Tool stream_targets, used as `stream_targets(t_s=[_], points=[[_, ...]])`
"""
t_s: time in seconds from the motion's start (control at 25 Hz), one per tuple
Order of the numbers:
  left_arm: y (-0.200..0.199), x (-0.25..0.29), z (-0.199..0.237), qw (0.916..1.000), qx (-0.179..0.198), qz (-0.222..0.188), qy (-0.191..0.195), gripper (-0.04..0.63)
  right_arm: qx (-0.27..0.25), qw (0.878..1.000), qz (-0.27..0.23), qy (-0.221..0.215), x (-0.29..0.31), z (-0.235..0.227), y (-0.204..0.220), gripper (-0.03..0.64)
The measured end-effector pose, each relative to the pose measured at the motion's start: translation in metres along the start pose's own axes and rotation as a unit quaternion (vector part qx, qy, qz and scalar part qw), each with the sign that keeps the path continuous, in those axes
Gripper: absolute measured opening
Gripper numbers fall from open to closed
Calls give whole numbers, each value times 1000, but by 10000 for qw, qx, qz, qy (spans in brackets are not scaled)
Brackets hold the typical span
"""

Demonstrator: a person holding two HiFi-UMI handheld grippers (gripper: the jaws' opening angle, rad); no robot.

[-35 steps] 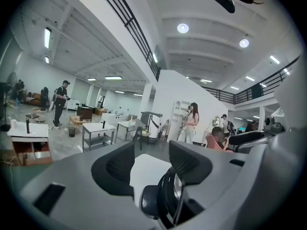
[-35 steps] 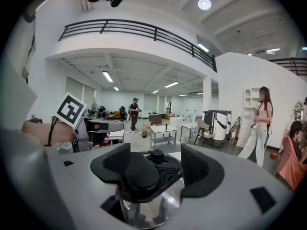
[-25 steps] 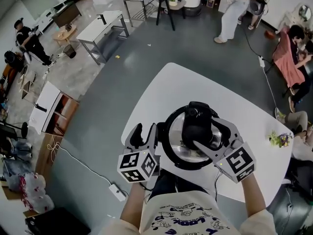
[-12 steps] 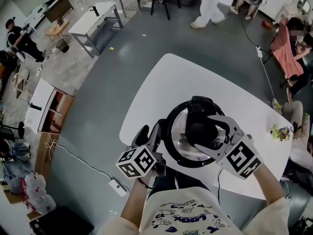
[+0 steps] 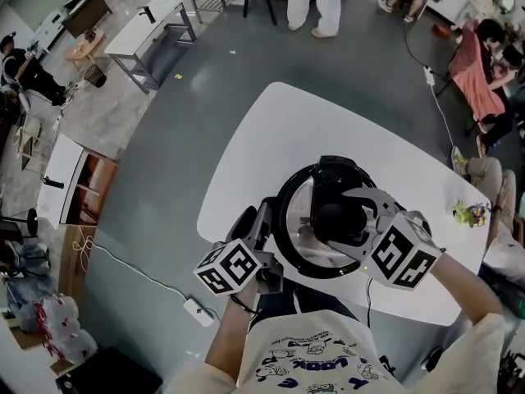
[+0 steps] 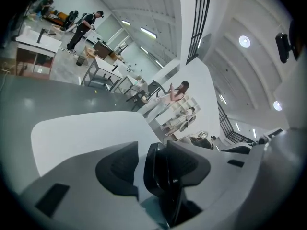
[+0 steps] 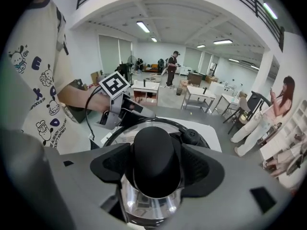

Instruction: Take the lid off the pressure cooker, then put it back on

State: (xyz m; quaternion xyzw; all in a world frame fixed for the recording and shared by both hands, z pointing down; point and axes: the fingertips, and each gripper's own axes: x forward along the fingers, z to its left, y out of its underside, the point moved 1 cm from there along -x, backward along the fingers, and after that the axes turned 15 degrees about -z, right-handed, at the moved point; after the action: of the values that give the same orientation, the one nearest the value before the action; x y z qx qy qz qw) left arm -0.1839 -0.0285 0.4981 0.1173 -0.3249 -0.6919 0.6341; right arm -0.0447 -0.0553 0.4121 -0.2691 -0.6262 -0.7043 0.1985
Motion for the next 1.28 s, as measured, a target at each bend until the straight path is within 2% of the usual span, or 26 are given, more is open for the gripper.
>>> stream_targets(t_s=[0.32,0.48,0.88,1.28], points=[[5,5,-2,9997,-220,77,105,133,-213,9974,606,-338,7,0,11,309],[6,6,-1,9995,-279,64,138,129,-295,9949,813,-520,11,1,12,304],[7,4,-3,9997,-232,49,116,126,-5,9818,1641,-958,12,3,20,298],[3,5,-2,9998,-188,-8,118,125,6,9794,1788,-938,15,2,16,296]])
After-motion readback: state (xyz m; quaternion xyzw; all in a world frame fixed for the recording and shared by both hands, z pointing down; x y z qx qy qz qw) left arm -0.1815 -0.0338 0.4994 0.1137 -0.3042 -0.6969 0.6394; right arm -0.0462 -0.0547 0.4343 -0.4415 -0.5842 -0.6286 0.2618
